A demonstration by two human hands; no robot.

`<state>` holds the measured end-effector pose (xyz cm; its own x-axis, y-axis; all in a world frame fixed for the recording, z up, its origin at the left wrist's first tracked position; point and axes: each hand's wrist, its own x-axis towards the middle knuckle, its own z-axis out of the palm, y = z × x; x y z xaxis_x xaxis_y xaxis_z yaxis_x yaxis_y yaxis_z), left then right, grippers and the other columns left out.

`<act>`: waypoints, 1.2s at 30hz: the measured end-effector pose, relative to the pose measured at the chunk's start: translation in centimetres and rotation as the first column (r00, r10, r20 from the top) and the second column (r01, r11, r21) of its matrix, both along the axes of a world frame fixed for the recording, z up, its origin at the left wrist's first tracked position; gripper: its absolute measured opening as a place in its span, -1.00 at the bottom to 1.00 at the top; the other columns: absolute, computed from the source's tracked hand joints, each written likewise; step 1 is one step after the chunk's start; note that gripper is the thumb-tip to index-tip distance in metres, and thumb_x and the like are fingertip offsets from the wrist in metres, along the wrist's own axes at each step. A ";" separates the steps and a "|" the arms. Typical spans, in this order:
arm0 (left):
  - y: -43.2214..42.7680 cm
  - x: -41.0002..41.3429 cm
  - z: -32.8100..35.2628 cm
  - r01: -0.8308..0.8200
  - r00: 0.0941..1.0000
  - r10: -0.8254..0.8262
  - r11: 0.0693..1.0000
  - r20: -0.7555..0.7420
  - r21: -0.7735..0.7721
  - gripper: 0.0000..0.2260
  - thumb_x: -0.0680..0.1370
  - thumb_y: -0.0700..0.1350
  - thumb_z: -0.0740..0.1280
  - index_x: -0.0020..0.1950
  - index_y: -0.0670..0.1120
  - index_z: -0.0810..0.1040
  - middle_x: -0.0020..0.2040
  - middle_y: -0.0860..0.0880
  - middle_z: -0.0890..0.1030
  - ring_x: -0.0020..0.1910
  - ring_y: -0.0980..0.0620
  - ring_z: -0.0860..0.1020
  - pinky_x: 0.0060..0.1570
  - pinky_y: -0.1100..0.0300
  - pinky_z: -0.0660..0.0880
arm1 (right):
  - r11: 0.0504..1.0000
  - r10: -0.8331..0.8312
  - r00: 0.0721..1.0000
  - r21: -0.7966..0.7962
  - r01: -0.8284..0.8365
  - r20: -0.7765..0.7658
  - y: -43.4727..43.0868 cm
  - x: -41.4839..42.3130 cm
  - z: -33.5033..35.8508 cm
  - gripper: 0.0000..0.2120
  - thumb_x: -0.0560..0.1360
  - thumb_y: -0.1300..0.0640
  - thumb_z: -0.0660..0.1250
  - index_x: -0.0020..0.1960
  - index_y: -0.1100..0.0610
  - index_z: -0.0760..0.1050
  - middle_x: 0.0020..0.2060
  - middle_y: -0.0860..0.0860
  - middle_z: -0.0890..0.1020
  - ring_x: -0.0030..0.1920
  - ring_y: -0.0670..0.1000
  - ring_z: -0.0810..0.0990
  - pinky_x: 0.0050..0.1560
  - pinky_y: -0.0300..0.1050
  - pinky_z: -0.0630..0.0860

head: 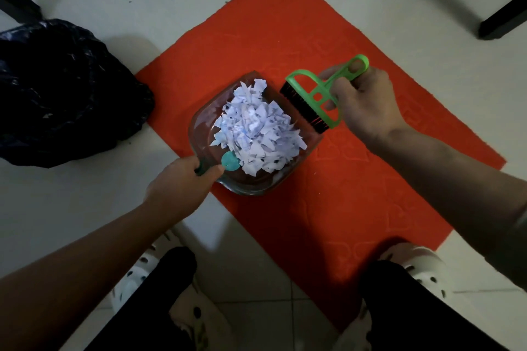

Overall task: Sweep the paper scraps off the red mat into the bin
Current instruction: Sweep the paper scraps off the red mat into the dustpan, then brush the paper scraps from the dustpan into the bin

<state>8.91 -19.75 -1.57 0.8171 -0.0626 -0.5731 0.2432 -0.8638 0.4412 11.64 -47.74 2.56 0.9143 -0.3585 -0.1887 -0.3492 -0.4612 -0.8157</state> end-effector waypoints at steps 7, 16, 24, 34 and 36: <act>5.6 -3.2 1.7 -0.049 0.998 0.046 0.997 0.053 0.067 -0.62 0.53 0.14 0.33 -0.32 -0.12 0.48 -0.39 -0.09 0.60 -0.39 -0.09 0.58 -0.22 0.00 0.55 | 0.998 -0.062 0.997 0.029 0.063 -0.043 -1.0 -2.6 2.0 -0.73 0.51 0.21 0.15 0.01 0.07 0.62 -0.35 0.14 0.64 -0.52 -0.20 0.47 -0.44 -0.24 0.37; 9.4 -7.3 4.0 -0.095 0.995 0.093 0.994 0.032 0.047 -0.59 0.52 0.06 0.39 -0.34 -0.20 0.42 -0.39 -0.14 0.51 -0.38 -0.04 0.43 -0.31 0.09 0.37 | 0.997 -0.052 0.998 0.056 0.054 -0.034 0.5 -4.5 6.1 -0.75 0.53 0.17 0.16 -0.07 -0.06 0.59 -0.30 0.14 0.67 -0.23 0.17 0.65 -0.23 0.12 0.57; 10.1 -8.8 7.7 -0.280 0.947 0.302 0.944 0.112 -0.176 -0.60 0.50 -0.03 0.44 -0.41 -0.17 0.37 -0.56 0.00 0.48 -0.56 0.09 0.43 -0.34 0.12 0.45 | 0.972 0.167 0.986 0.168 -0.165 -0.002 4.2 -4.6 12.2 -0.78 0.50 0.31 0.19 -0.08 0.11 0.59 -0.31 0.26 0.65 -0.20 0.31 0.66 -0.26 0.04 0.56; 14.3 -9.2 15.0 -0.383 0.892 0.433 0.875 0.126 -0.297 -0.58 0.55 0.06 0.36 -0.38 -0.17 0.42 -0.66 0.00 0.46 -0.68 0.07 0.39 -0.56 0.22 0.32 | 0.907 0.275 0.951 0.288 -0.306 0.144 12.0 -2.9 22.4 -0.87 0.52 0.32 0.20 -0.02 0.28 0.52 -0.25 0.27 0.60 -0.36 0.16 0.66 -0.44 -0.14 0.49; 15.6 -9.6 16.1 -0.431 0.861 0.491 0.843 0.134 -0.321 -0.60 0.57 0.04 0.35 -0.38 -0.17 0.42 -0.63 -0.02 0.45 -0.67 0.04 0.39 -0.57 0.26 0.32 | 0.890 0.289 0.944 0.319 -0.327 0.161 13.8 -3.0 23.7 -0.89 0.53 0.30 0.21 -0.06 0.24 0.51 -0.29 0.22 0.59 -0.37 0.16 0.66 -0.45 -0.16 0.47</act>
<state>-0.66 -4.14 14.57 0.8853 0.2232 -0.4081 0.4626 -0.5125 0.7234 8.62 -33.97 26.25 0.9896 0.0117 -0.1433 -0.1372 -0.2231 -0.9651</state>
